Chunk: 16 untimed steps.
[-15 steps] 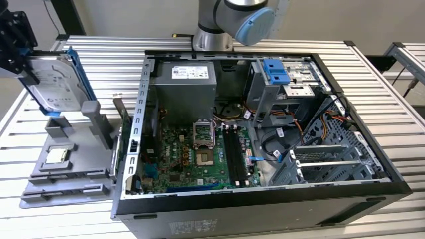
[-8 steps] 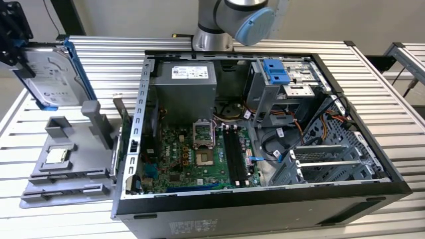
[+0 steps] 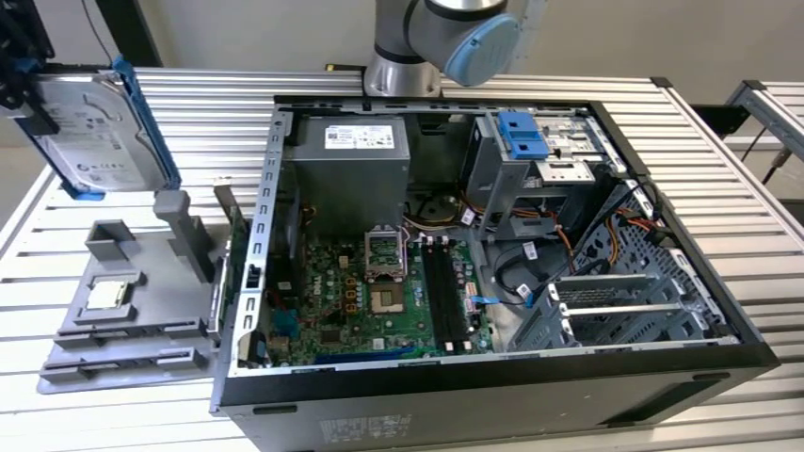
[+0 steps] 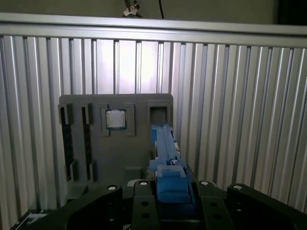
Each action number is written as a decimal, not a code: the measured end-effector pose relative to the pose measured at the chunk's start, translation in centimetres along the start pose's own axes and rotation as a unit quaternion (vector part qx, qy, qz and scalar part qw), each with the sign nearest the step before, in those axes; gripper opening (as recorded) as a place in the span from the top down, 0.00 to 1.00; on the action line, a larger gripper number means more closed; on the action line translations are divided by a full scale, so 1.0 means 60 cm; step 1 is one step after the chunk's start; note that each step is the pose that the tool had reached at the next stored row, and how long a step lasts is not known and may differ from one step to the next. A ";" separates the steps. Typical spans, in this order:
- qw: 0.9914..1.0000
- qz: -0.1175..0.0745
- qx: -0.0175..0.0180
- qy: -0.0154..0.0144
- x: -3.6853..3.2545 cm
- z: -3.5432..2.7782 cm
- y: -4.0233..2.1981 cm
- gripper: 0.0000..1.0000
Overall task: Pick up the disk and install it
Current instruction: 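Pick up the disk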
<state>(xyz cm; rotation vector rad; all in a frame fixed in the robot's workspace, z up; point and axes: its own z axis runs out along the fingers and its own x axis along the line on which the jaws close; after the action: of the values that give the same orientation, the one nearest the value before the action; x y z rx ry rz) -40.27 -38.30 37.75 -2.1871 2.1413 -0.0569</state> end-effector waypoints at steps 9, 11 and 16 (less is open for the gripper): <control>1.000 0.000 0.003 0.000 -0.001 -0.032 -0.003 1.00; 1.000 0.000 0.003 0.000 -0.001 -0.039 -0.003 1.00; 1.000 0.000 0.004 0.000 -0.002 -0.058 -0.005 1.00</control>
<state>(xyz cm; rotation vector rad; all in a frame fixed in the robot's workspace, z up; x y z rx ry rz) -40.28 -38.29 41.24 -2.1829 2.1369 -0.0660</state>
